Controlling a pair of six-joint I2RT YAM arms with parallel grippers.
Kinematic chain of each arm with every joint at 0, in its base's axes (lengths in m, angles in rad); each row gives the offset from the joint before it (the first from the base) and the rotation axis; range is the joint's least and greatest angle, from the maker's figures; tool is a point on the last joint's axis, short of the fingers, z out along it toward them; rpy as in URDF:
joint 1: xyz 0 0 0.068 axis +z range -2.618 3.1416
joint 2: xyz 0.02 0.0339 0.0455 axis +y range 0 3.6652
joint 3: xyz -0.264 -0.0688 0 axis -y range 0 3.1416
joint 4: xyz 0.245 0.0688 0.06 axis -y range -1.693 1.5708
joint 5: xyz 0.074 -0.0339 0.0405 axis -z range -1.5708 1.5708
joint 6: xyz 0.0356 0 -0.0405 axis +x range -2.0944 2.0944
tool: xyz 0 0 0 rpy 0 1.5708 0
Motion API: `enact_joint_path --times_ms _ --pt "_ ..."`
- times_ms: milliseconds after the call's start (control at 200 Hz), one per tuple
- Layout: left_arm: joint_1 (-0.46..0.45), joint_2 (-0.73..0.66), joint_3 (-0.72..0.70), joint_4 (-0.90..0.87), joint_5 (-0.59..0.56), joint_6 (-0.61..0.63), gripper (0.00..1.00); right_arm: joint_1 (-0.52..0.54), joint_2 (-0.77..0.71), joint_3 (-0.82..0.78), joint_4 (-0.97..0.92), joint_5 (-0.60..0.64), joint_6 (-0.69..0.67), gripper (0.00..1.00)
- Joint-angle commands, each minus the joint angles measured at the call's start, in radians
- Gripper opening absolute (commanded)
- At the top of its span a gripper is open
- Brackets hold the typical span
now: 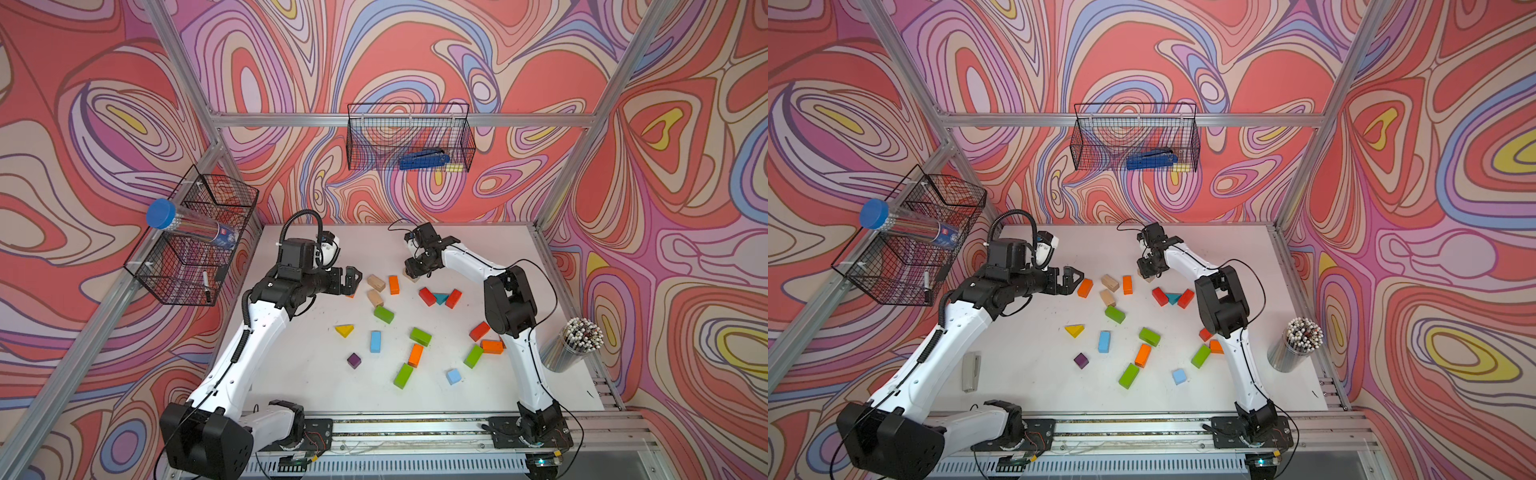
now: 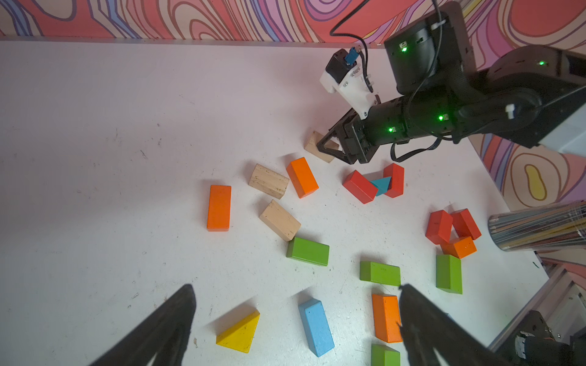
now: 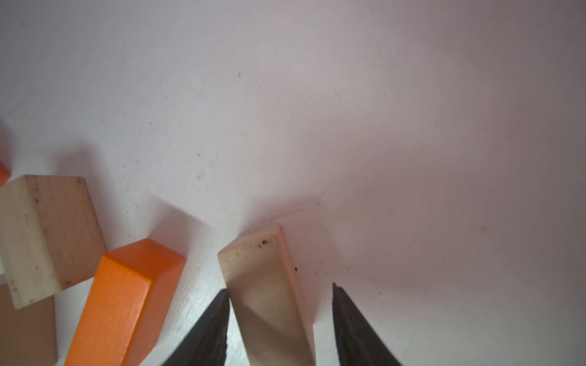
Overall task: Assemble a heart with building blocks
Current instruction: Pick up the building block from the center of the board.
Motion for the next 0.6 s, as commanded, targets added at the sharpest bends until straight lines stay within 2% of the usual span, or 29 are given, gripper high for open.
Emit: enact_joint_path --times_ms 0,105,391,596 --pt "-0.001 0.006 -0.010 0.001 0.008 0.002 1.00 0.009 0.034 0.030 -0.031 -0.005 -0.009 0.51" --pt "-0.001 0.008 -0.009 0.001 0.011 0.002 1.00 0.011 0.044 0.043 -0.034 0.004 -0.009 0.46" --pt "-0.001 0.006 -0.009 0.000 0.010 0.002 1.00 0.012 -0.029 -0.037 0.053 0.107 -0.002 0.23" --pt "-0.001 0.002 -0.007 0.000 0.008 0.002 1.00 0.009 -0.173 -0.171 0.106 0.159 -0.004 0.20"
